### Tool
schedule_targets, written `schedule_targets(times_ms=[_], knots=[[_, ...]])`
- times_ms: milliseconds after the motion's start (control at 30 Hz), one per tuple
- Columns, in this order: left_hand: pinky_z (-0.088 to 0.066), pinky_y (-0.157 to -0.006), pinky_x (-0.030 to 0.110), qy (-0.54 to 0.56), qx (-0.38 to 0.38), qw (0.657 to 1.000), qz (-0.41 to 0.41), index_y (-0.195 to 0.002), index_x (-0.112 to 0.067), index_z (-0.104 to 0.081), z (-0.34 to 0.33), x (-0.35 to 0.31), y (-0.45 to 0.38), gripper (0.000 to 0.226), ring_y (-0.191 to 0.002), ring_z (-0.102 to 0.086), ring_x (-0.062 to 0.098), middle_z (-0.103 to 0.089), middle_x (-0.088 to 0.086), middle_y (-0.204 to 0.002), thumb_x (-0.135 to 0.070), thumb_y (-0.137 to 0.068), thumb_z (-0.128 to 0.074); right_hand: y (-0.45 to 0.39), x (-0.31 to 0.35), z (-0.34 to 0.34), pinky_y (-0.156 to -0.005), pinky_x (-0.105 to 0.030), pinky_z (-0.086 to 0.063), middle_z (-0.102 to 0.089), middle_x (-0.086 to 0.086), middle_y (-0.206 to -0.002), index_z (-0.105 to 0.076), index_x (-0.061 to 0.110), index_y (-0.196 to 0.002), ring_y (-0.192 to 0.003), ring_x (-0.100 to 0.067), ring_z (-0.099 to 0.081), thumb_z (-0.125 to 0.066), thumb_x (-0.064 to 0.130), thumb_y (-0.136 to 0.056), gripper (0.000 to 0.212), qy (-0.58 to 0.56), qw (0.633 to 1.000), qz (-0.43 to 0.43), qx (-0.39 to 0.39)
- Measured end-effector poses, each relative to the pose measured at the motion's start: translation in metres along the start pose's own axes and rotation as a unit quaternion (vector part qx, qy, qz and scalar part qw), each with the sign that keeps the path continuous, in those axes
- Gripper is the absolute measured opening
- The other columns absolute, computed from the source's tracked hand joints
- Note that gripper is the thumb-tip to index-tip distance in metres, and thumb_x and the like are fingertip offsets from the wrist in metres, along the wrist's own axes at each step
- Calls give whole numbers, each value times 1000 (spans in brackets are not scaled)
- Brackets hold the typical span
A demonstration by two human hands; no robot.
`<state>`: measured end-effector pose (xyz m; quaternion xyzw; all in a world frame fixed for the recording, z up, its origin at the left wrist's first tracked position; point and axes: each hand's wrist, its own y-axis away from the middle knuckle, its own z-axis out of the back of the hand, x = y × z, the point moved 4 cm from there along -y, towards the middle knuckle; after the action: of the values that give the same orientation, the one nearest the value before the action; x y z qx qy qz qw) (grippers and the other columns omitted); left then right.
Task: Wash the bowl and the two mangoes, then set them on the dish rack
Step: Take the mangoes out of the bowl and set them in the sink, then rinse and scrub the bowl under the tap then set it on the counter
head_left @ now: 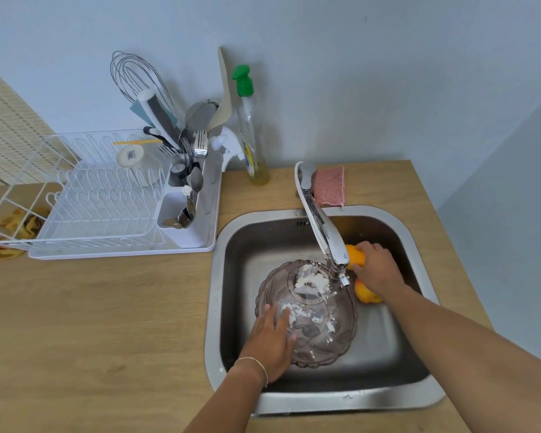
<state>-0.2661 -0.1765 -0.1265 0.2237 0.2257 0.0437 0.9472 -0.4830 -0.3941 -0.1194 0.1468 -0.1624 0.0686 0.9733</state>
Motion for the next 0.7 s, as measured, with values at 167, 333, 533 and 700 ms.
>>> schedule_targets(times_ms=[167,333,533,700], knots=[[-6,-122,39,2,-2,1000,4,-155,-26,-8,-1,2,0,60,-152,8,25,-1,5,-166,-47,-103,-29,5,-1,-1,-92,-45,-49,-56,-13,-123,-54,18,-129,-111,-34,-52,-72,31,-83,51,-32,999,-30,8],[-1,-119,37,-13,1,1000,3,-157,-23,-7,-1,0,0,63,-151,9,26,1,7,-166,-46,-103,-30,9,34,48,-83,-41,-51,-65,-8,-110,-67,16,-111,-102,-28,-57,-65,30,-88,27,-64,983,43,-165],[6,-116,33,-39,3,999,-5,-157,-19,-5,0,-3,1,64,-151,10,27,2,10,-166,-43,-104,-30,-6,119,125,-85,-34,-48,-67,-1,-110,-66,19,-110,-101,-21,-61,-59,40,-91,29,-149,952,150,-222],[6,-117,33,-32,-1,999,-6,-157,-19,-6,2,-3,2,64,-151,9,27,1,11,-166,-42,-103,-31,-14,172,129,-86,-37,-47,-61,-2,-120,-62,26,-123,-111,-24,-58,-66,47,-84,44,-29,968,215,-123]])
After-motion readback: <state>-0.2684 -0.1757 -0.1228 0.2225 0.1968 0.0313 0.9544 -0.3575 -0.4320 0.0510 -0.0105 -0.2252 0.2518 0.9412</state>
